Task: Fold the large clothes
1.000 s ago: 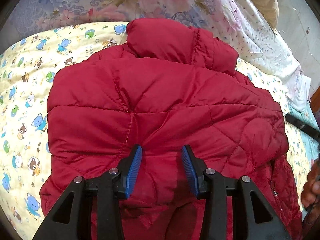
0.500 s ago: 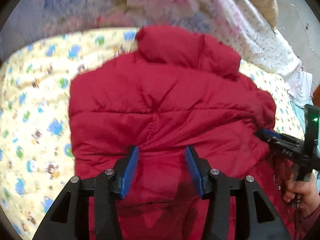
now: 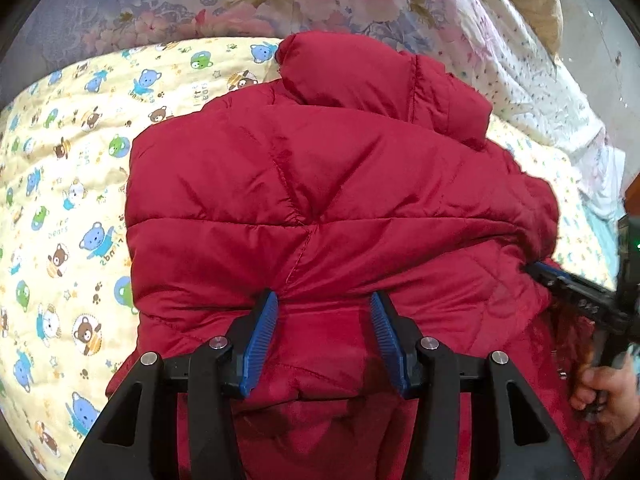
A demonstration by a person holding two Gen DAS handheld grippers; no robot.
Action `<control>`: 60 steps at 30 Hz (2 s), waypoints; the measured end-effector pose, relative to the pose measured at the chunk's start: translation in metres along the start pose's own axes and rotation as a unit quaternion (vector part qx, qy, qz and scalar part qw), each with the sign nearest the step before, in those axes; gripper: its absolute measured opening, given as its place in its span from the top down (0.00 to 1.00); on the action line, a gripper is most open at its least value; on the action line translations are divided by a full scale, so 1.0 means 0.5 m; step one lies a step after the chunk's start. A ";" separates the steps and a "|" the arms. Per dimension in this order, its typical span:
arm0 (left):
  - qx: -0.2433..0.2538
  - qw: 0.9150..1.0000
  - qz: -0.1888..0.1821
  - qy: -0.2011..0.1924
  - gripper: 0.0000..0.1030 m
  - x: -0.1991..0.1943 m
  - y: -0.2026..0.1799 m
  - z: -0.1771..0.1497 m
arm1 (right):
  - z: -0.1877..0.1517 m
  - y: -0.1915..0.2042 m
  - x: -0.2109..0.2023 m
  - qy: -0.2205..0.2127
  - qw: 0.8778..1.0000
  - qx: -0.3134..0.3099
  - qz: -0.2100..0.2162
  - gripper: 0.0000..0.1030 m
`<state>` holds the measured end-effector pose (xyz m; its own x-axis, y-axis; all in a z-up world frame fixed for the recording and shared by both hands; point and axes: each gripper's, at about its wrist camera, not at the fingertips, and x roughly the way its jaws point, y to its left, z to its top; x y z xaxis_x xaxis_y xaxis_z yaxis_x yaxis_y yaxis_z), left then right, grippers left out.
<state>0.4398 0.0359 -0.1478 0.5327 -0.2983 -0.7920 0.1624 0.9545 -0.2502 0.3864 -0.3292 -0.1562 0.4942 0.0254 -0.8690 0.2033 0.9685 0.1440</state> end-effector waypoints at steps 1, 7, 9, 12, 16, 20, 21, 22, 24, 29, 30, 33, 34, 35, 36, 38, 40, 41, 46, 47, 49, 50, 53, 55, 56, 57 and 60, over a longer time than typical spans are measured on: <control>-0.004 1.000 -0.006 -0.002 0.53 -0.010 0.004 0.001 | 0.000 -0.001 0.001 0.000 1.000 0.001 0.002 0.67; -0.027 1.000 -0.010 -0.007 0.53 -0.029 0.040 -0.015 | -0.001 0.003 0.000 -0.002 1.000 0.003 0.005 0.67; -0.034 0.999 -0.011 0.001 0.53 -0.013 0.044 -0.018 | -0.004 0.000 -0.003 -0.002 1.000 0.002 0.004 0.67; -0.020 1.000 0.009 0.002 0.53 -0.002 0.031 -0.019 | -0.003 -0.006 -0.002 0.000 1.000 0.007 0.009 0.67; -0.009 1.000 0.021 0.005 0.52 0.002 0.020 -0.017 | -0.006 -0.016 -0.021 -0.007 0.999 0.026 0.025 0.67; -0.016 1.000 0.017 0.016 0.52 0.005 0.023 -0.010 | -0.022 -0.026 -0.072 -0.016 0.997 0.055 0.044 0.67; -0.014 1.000 0.021 0.017 0.52 0.005 0.022 -0.009 | -0.030 -0.025 -0.089 -0.016 0.997 0.055 0.046 0.66; -0.013 0.999 0.025 0.018 0.52 0.006 0.019 -0.007 | -0.034 -0.024 -0.096 -0.016 0.997 0.053 0.045 0.66; -0.014 0.999 0.033 0.019 0.52 0.006 0.014 -0.006 | -0.046 -0.019 -0.116 -0.016 0.998 0.045 0.043 0.63; -0.018 0.998 0.048 0.021 0.52 0.005 0.002 -0.006 | -0.027 0.017 -0.118 -0.024 0.999 0.010 0.043 0.62; -0.016 0.998 0.049 0.022 0.52 0.005 0.001 -0.006 | -0.016 0.027 -0.103 -0.021 0.999 -0.001 0.028 0.61; -0.009 0.999 0.046 0.023 0.52 0.004 0.001 -0.006 | -0.007 0.026 -0.036 0.020 0.999 -0.017 -0.019 0.51; -0.004 0.999 0.047 0.023 0.52 0.003 -0.001 -0.007 | -0.010 0.019 -0.024 0.023 0.999 -0.016 -0.019 0.51; 0.003 0.998 0.050 0.021 0.51 0.003 -0.003 -0.008 | -0.011 0.016 -0.020 0.022 0.999 -0.017 -0.020 0.51; 0.009 0.998 0.056 0.019 0.51 0.002 -0.006 -0.010 | -0.011 0.015 -0.019 0.020 0.999 -0.017 -0.020 0.51; 0.013 0.998 0.064 0.016 0.50 -0.002 -0.009 -0.013 | -0.013 0.014 -0.031 0.011 1.000 -0.011 -0.018 0.51; 0.010 0.998 0.067 0.012 0.48 -0.011 -0.012 -0.016 | -0.020 0.009 -0.047 0.002 1.000 -0.006 -0.013 0.51; 0.008 0.998 0.067 0.010 0.46 -0.017 -0.012 -0.019 | -0.024 0.005 -0.055 -0.002 1.000 -0.001 -0.009 0.51; -0.006 0.998 0.066 0.002 0.37 -0.050 -0.012 -0.034 | -0.046 -0.010 -0.097 -0.010 1.000 0.016 0.010 0.51; -0.006 0.998 0.067 0.000 0.35 -0.060 -0.014 -0.037 | -0.050 -0.007 -0.106 -0.011 1.000 0.017 0.012 0.51; -0.005 0.998 0.070 -0.002 0.34 -0.083 -0.018 -0.048 | -0.063 -0.007 -0.135 -0.017 0.999 0.018 0.022 0.50; -0.003 0.998 0.068 -0.003 0.34 -0.100 -0.022 -0.057 | -0.067 -0.005 -0.145 -0.020 0.999 0.018 0.029 0.50; -0.008 0.998 0.053 -0.014 0.32 -0.154 -0.025 -0.094 | -0.094 -0.003 -0.179 -0.030 0.998 0.024 0.047 0.50; -0.006 0.999 0.050 -0.019 0.32 -0.189 -0.025 -0.122 | -0.113 -0.002 -0.201 -0.029 0.997 0.026 0.060 0.50; -0.006 0.998 0.052 -0.020 0.32 -0.210 -0.026 -0.141 | -0.121 -0.001 -0.211 -0.029 0.997 0.026 0.063 0.50; -0.005 0.998 0.053 -0.020 0.32 -0.224 -0.026 -0.152 | -0.132 0.001 -0.225 -0.028 0.997 0.026 0.067 0.50; -0.018 0.998 0.050 -0.029 0.28 -0.281 -0.021 -0.211 | -0.153 0.005 -0.256 -0.029 0.996 0.024 0.080 0.49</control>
<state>0.2756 0.0673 -0.0926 0.5922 -0.1993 -0.7807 0.0768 0.9785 -0.1915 0.2590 -0.3112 -0.0809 0.5718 0.1627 -0.8041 0.1581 0.9399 0.3026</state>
